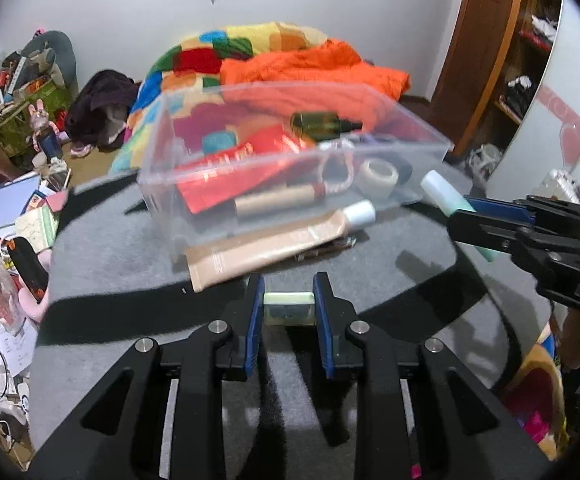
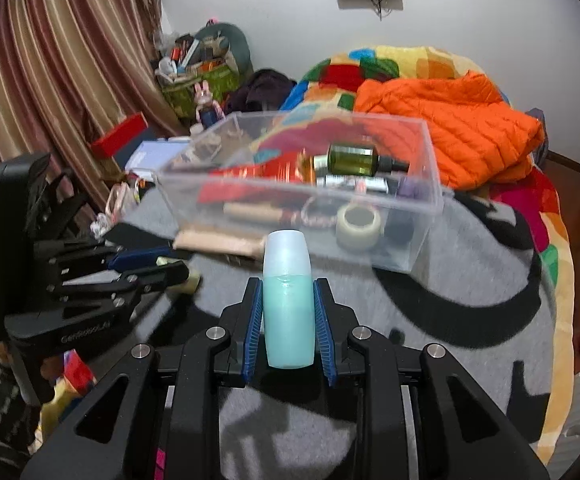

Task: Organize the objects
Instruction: 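Carry the block and mint-green bottle over the box and open both tools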

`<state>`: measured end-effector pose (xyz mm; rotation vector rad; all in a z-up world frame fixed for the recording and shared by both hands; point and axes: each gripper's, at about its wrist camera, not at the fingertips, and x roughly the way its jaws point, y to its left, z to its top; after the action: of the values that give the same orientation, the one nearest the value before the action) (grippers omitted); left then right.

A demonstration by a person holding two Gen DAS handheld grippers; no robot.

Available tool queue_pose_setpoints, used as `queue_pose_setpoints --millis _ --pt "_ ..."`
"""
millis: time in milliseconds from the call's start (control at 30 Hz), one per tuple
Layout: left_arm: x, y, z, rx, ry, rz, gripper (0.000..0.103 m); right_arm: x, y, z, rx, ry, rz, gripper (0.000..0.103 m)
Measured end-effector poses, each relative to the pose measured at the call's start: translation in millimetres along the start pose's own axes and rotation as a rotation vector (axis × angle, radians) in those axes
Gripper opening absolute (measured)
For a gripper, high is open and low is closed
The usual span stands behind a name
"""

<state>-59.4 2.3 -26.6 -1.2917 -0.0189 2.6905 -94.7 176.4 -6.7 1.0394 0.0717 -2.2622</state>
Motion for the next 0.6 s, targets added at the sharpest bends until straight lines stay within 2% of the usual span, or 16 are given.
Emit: queue_pose_setpoints --millis 367,600 --pt "-37 8 46 -0.015 -0.153 0.005 0.024 -6 -5 42 0.023 -0.101 -0.034 0.023" --pt "-36 16 83 -0.024 -0.189 -0.008 0.024 0 -12 72 0.035 -0.136 -0.074 0.023"
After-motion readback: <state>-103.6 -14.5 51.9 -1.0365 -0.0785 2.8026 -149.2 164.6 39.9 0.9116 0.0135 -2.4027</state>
